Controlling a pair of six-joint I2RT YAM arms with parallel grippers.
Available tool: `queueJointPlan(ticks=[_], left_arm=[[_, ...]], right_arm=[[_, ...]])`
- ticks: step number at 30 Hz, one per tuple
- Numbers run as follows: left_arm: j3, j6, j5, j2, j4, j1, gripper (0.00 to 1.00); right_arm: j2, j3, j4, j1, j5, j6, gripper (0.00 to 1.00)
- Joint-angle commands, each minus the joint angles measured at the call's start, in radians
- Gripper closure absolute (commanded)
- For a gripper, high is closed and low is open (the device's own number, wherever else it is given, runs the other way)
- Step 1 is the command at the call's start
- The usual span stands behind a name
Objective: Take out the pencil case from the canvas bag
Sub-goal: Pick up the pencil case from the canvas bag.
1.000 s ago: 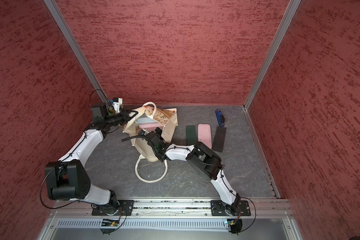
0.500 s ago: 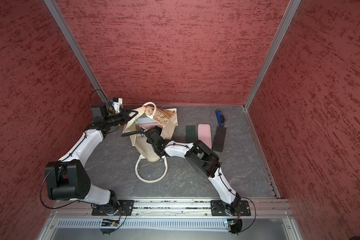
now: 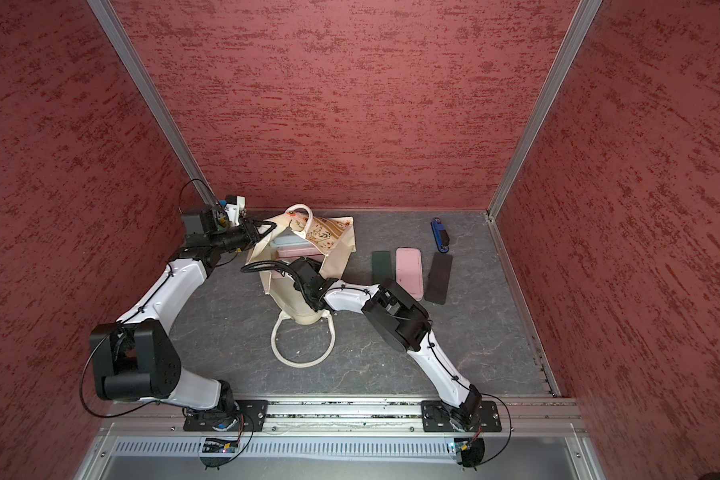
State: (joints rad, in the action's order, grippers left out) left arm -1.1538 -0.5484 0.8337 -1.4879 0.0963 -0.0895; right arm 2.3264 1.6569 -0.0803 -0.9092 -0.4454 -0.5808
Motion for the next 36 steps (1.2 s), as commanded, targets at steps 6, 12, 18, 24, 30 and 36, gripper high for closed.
queueJointPlan(ticks=[6,12,18,24,30,36], left_arm=[[-0.002,-0.023,0.003,-0.014,0.008,-0.003,0.97],[0.000,-0.024,0.000,-0.016,0.008,-0.005,0.97],[-0.005,-0.017,-0.003,-0.016,0.019,-0.012,0.97],[-0.003,-0.018,-0.004,-0.002,0.019,-0.029,0.97],[-0.002,-0.021,-0.004,-0.002,0.015,-0.032,0.97],[0.000,-0.026,-0.003,-0.008,0.013,-0.033,0.97]], right_arm=[[-0.100,-0.090,-0.114,-0.006,0.017,-0.056,0.56],[-0.156,-0.158,-0.150,-0.020,0.016,-0.083,0.61],[-0.220,-0.216,-0.114,-0.035,0.073,-0.086,0.66],[-0.316,-0.292,-0.102,-0.043,0.107,-0.085,0.69],[-0.416,-0.382,-0.119,-0.053,0.145,-0.072,0.71],[-0.461,-0.414,-0.127,-0.058,0.143,-0.046,0.75]])
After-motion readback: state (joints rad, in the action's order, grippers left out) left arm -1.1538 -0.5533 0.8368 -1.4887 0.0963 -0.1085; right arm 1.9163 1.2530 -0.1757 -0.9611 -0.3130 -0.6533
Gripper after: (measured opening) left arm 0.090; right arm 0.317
